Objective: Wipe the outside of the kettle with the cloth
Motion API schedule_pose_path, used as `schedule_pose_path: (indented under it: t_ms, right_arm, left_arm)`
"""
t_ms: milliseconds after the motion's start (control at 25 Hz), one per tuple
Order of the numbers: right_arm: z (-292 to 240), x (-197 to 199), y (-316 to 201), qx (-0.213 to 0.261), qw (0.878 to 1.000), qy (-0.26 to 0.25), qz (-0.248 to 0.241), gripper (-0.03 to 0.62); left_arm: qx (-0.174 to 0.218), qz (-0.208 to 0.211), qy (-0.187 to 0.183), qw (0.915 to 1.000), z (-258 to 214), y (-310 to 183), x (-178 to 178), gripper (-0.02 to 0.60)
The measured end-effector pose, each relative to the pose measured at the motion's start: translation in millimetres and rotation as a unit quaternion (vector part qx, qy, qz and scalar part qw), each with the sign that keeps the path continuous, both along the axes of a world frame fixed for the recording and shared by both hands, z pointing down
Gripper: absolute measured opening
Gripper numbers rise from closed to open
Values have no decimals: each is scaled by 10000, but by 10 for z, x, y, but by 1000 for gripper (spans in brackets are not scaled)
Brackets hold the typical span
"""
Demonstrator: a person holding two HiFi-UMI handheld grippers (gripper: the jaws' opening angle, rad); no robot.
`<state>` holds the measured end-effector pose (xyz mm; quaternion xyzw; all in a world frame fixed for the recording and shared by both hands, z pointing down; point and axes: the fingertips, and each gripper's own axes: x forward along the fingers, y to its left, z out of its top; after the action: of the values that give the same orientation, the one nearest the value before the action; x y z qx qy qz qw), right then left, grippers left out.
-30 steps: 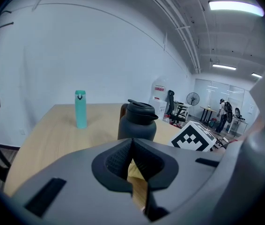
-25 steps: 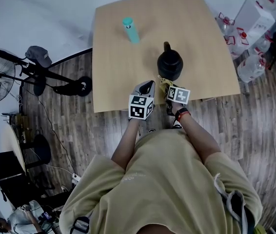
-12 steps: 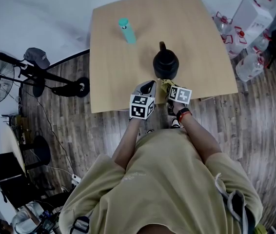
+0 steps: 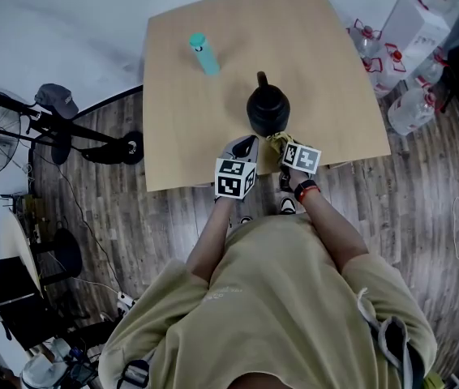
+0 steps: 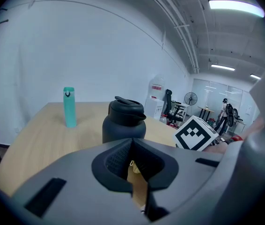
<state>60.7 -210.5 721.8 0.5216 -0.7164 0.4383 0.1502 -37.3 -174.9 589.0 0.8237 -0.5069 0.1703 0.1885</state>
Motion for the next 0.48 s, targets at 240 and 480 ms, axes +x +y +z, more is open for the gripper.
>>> schedule_pose_path:
  t_ms: [240,480]
  right_arm:
    - [2,196,-153,59,9999,68,95,146]
    - [28,285,-314,163,9995,264,-25,146]
  left_arm:
    - [-67,-12,27,10000,81,-72,115,23]
    - [-133,-90,16,9999,119,-151,146,23]
